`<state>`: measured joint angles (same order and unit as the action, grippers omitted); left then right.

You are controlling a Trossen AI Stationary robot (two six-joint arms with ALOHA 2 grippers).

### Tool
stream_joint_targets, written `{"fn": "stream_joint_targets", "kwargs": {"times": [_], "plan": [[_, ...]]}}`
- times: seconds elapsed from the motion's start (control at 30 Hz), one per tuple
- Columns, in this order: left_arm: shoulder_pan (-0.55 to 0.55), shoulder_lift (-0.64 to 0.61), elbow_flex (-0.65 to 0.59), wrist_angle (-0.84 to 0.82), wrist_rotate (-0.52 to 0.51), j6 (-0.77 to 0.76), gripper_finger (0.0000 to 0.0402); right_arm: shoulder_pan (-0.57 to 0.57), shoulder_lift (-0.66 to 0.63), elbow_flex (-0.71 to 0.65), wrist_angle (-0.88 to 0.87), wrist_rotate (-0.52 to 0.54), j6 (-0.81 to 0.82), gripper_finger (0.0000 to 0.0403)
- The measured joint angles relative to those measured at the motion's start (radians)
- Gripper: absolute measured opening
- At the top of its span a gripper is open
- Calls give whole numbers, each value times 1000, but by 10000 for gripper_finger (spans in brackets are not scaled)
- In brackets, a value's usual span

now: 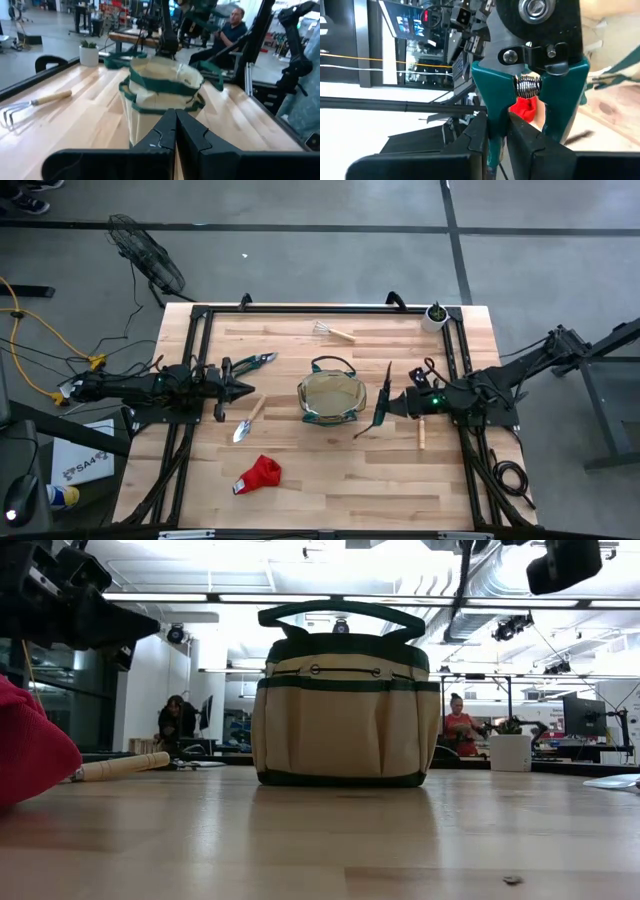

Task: Pick & Place Garden tools in Gardening bag
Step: Put the right green shear scissors into the light brown gardening bag

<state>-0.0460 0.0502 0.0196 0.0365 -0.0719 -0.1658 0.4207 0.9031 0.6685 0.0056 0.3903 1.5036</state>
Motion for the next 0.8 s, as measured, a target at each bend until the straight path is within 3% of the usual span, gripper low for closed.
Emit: {"fn": "stream_joint_targets", "kwargs": {"times": [0.3, 0.43, 0.63, 0.8], "plan": [[0, 0, 1, 161, 1, 0, 0, -40, 0, 0, 56, 0, -87, 37], [0, 7, 25, 143, -22, 1, 8, -53, 0, 0, 92, -1, -122, 37], [0, 64, 83, 155, -70, -3, 62, -77, -2, 0, 116, -16, -169, 37], [0, 157, 106, 245, -70, -118, 121, -113, -8, 0, 156, -64, -226, 36]]}}
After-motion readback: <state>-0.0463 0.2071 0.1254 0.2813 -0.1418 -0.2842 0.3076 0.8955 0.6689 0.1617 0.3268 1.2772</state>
